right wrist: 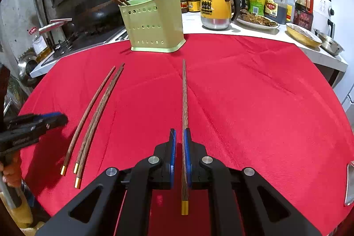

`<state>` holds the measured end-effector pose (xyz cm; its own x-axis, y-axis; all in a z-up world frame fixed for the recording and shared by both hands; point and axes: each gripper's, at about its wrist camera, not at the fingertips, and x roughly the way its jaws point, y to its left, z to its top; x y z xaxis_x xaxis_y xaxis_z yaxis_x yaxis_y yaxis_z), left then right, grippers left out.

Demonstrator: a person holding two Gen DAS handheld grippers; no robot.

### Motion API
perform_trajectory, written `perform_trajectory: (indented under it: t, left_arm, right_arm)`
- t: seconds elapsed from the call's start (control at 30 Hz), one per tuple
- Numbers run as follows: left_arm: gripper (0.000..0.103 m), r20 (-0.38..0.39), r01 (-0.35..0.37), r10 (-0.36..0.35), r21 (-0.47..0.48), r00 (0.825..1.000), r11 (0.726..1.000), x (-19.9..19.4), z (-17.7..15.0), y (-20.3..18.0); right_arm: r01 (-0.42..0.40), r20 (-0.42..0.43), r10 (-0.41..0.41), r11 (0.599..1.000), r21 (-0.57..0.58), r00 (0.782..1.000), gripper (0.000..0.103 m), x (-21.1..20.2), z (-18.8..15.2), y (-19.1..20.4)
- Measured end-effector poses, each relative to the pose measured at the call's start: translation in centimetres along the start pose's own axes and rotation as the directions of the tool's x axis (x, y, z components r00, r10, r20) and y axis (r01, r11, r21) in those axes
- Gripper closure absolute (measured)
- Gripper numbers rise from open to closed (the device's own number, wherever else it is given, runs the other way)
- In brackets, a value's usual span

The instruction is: Organize utensils

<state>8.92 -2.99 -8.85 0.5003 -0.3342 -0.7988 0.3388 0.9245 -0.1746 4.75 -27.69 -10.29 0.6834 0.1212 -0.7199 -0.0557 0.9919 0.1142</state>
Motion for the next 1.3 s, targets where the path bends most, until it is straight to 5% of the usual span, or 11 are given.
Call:
perform_trajectory:
  t: [0.33, 0.5, 0.67, 0.8, 0.9, 1.3]
  left_arm:
    - [0.073, -0.014, -0.122, 0.126, 0.151, 0.992, 0.981, 2.9, 0.0, -3.5]
    - [0.096, 0.002, -0.227, 0.229, 0.152, 0.973, 0.962, 3.2, 0.9, -1.7]
    - [0.096, 0.019, -0.253, 0.253, 0.134, 0.967, 0.958, 3.3, 1.7, 0.6]
    - [0.094, 0.022, -0.203, 0.202, 0.076, 0.979, 0.976, 2.8, 1.7, 2.1]
    - [0.080, 0.048, -0.175, 0.173, 0.048, 0.984, 0.983, 1.3, 0.6, 2.6]
    - [0.080, 0.070, -0.244, 0.240, 0.068, 0.968, 0.967, -1.5, -5.0, 1.4]
  right_arm:
    - [0.005, 0.007, -0.005, 1.000, -0.009, 1.000, 0.094, -0.7, -0.3, 0.1]
    - [0.011, 0.009, -0.011, 1.000, 0.001, 1.000, 0.094, -0.8, -0.3, -0.2]
    - [0.012, 0.008, -0.012, 1.000, 0.003, 1.000, 0.094, -0.7, -0.2, -0.2]
    - [0.004, 0.009, -0.004, 1.000, 0.000, 1.000, 0.088, -0.7, -0.3, -0.1]
    - [0.002, 0.016, -0.002, 1.000, -0.005, 1.000, 0.080, -1.0, -0.3, 0.0]
    - [-0.016, 0.008, 0.016, 1.000, -0.026, 1.000, 0.078, -1.1, -1.1, 1.0]
